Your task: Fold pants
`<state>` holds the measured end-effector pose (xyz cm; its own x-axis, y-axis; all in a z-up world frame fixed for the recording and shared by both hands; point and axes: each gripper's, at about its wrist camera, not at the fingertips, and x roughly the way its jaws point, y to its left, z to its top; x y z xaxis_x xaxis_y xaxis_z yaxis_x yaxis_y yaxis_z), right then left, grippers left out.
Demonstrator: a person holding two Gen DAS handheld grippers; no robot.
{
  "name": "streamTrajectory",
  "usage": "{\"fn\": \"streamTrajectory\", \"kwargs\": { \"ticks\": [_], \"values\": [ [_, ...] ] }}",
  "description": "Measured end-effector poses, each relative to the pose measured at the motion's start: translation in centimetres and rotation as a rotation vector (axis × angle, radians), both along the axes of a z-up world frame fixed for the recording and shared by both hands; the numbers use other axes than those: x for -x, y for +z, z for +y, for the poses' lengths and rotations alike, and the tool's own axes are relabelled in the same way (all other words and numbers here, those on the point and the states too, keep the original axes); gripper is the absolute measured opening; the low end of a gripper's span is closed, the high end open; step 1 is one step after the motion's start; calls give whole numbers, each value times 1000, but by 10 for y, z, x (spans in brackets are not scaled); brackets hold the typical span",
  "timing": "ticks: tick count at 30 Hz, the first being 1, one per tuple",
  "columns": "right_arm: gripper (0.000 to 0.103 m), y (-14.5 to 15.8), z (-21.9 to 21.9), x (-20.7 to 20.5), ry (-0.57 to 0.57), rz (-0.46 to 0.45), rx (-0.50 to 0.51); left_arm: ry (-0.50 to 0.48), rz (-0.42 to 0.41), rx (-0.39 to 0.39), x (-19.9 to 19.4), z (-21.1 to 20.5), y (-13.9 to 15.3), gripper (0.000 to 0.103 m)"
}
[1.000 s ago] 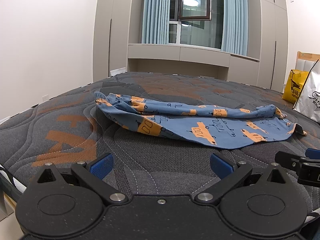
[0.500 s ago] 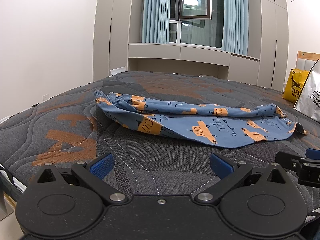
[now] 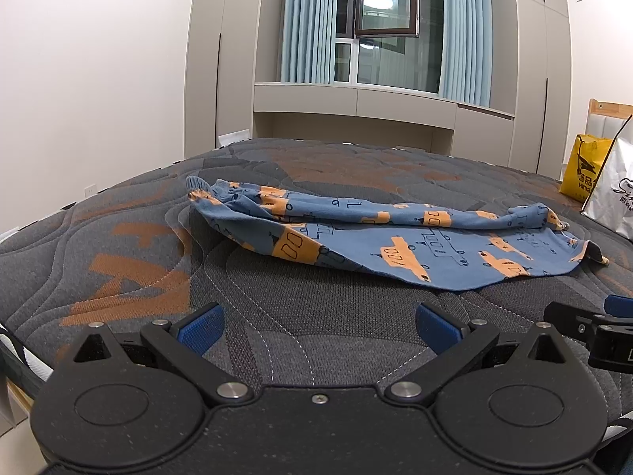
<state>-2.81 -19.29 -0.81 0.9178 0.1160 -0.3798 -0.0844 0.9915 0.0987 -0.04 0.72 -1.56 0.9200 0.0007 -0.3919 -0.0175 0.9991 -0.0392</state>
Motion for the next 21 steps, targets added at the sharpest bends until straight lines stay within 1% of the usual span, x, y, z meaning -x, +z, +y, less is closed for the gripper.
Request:
{"fn": "streamTrajectory", "kwargs": {
  "ticks": [4, 5, 9, 12, 15, 19, 21],
  "values": [
    [103, 0, 0, 0, 1, 1, 0, 0, 1, 0, 2, 1, -4, 103],
    [103, 0, 0, 0, 0, 2, 1, 0, 1, -1, 0, -1, 1, 103],
    [103, -1, 0, 0, 1, 4, -1, -2, 2, -6, 0, 0, 0, 103],
    [103, -1, -1, -1, 11, 5, -3, -4, -4, -20, -7, -1, 2, 103],
    [103, 0, -4, -5, 34, 3, 0, -19, -28, -55, -18, 3, 11, 103],
    [103, 9, -11, -15, 79, -26, 13, 14, -78, -97, -37, 15, 27, 103],
    [103, 13, -14, -23, 91, -43, 26, 19, -86, -115, -50, 20, 35, 103]
  ]
}}
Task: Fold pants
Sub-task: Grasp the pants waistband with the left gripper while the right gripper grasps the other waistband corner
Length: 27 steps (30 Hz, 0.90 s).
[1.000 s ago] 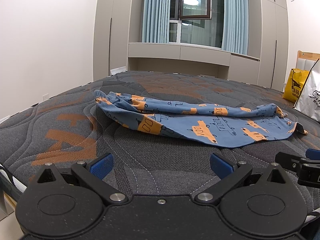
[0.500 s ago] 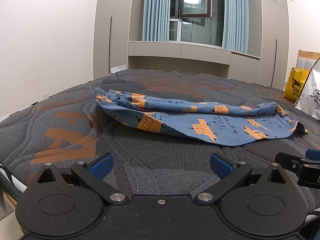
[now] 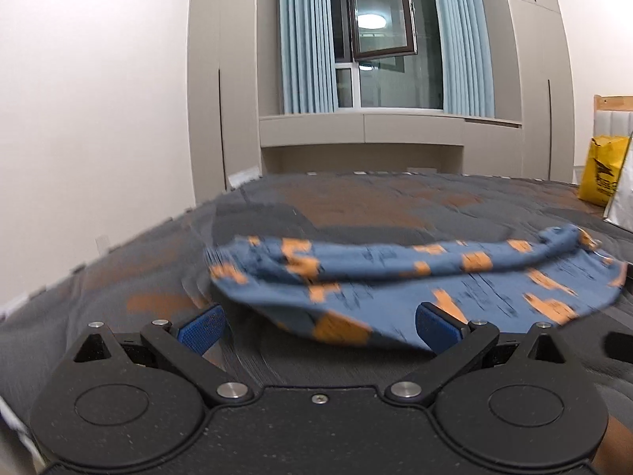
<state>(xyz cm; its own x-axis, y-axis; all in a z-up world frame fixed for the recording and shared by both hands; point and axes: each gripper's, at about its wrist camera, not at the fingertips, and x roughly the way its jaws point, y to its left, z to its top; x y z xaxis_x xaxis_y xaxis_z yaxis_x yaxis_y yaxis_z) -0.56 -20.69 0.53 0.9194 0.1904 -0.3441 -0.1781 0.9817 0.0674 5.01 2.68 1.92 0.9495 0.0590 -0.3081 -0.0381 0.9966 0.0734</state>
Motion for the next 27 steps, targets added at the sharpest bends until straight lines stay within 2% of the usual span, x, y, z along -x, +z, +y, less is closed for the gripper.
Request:
{"fn": "streamTrajectory", "kwargs": {
  "ticks": [6, 8, 10, 13, 17, 20, 23, 27],
  "values": [
    [103, 18, -8, -34, 109, -41, 21, -17, 43, 1, -52, 35, 28, 103],
    [103, 28, -13, -52, 169, -52, 44, -6, 29, -41, -74, 49, 36, 103],
    [103, 40, -18, -75, 227, -56, 85, 19, 0, -125, -100, 63, 43, 103],
    [103, 55, -23, -117, 338, -22, 160, 7, -19, -215, -141, 81, 48, 103],
    [103, 68, -28, -183, 393, 85, 216, -105, -1, -234, -197, 101, 50, 103],
    [103, 72, -39, -235, 428, 111, 178, -224, 82, -184, -244, 116, 43, 103],
    [101, 64, -43, -291, 458, 190, 183, -298, 182, -156, -287, 127, 30, 103],
    [87, 46, -41, -356, 487, 320, 151, -378, 293, -154, -323, 135, 14, 102]
  ]
}}
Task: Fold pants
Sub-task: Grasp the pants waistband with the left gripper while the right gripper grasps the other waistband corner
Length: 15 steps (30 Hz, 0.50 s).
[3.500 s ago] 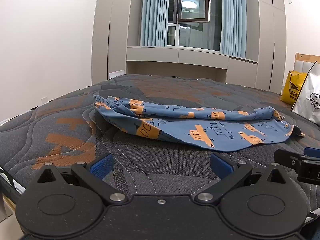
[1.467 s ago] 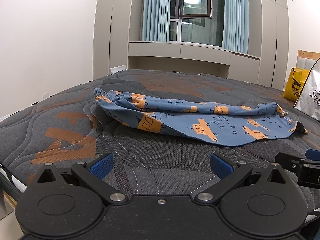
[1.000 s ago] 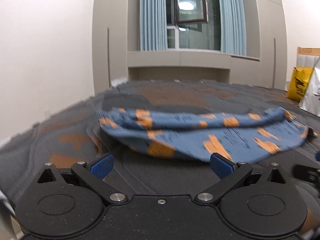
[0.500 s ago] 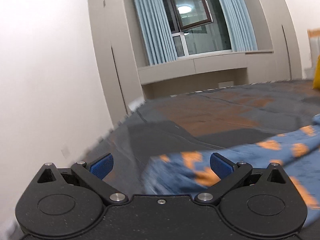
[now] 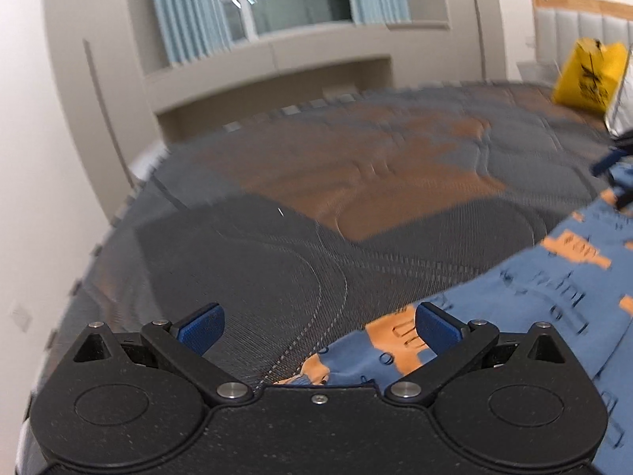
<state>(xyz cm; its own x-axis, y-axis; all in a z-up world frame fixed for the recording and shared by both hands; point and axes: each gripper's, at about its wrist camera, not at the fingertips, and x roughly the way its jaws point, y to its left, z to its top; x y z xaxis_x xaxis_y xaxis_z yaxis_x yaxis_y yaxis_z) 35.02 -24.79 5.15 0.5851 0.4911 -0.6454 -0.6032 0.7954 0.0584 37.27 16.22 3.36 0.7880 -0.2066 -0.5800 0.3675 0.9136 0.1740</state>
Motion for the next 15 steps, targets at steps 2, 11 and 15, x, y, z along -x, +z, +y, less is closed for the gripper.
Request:
{"fn": "streamTrajectory", "kwargs": {
  "ticks": [2, 11, 15],
  "values": [
    [83, -9, 0, -20, 9, 47, -9, -23, 30, 0, -13, 7, -6, 102],
    [53, -33, 6, -54, 90, 166, -38, -68, 179, 129, -50, 28, -12, 80],
    [42, -33, 8, -47, 128, 164, -13, -87, 230, 130, -51, 20, -15, 63]
  ]
}}
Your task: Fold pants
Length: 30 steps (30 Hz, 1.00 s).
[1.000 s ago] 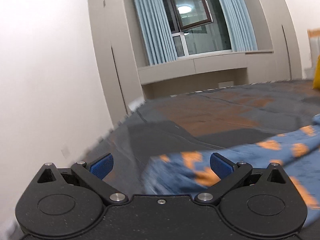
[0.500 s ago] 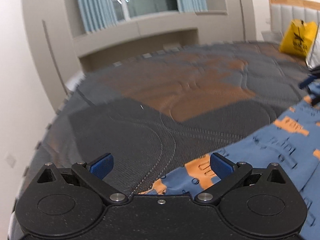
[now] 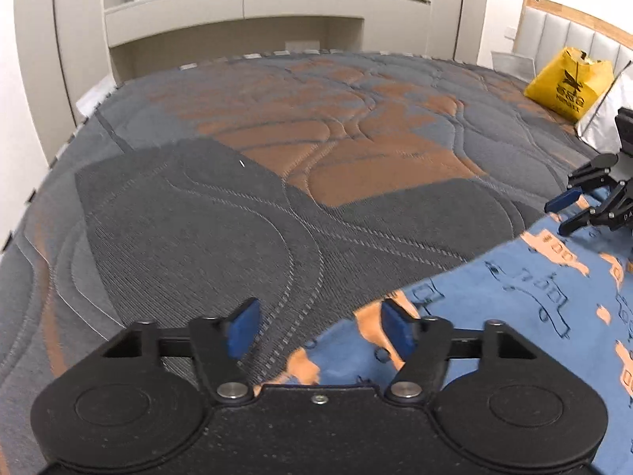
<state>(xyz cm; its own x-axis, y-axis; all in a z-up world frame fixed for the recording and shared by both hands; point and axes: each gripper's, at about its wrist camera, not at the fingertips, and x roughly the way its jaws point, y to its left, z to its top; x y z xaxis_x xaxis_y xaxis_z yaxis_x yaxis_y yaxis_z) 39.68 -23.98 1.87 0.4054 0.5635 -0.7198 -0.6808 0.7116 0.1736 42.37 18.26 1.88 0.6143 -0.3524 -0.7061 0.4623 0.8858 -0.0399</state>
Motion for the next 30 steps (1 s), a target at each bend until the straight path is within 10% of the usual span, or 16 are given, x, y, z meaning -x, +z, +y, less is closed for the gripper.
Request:
{"fn": "streamTrajectory", "kwargs": {
  "ticks": [7, 21, 30],
  "values": [
    [5, 4, 13, 16, -12, -68, 74, 17, 18, -33, 8, -13, -8, 4],
    [3, 39, 51, 5, -118, -368, 227, 249, -285, -51, 27, -27, 40, 0],
    [3, 0, 87, -61, -125, -283, 310, 343, -120, -63, -12, -14, 4, 1]
  ]
}}
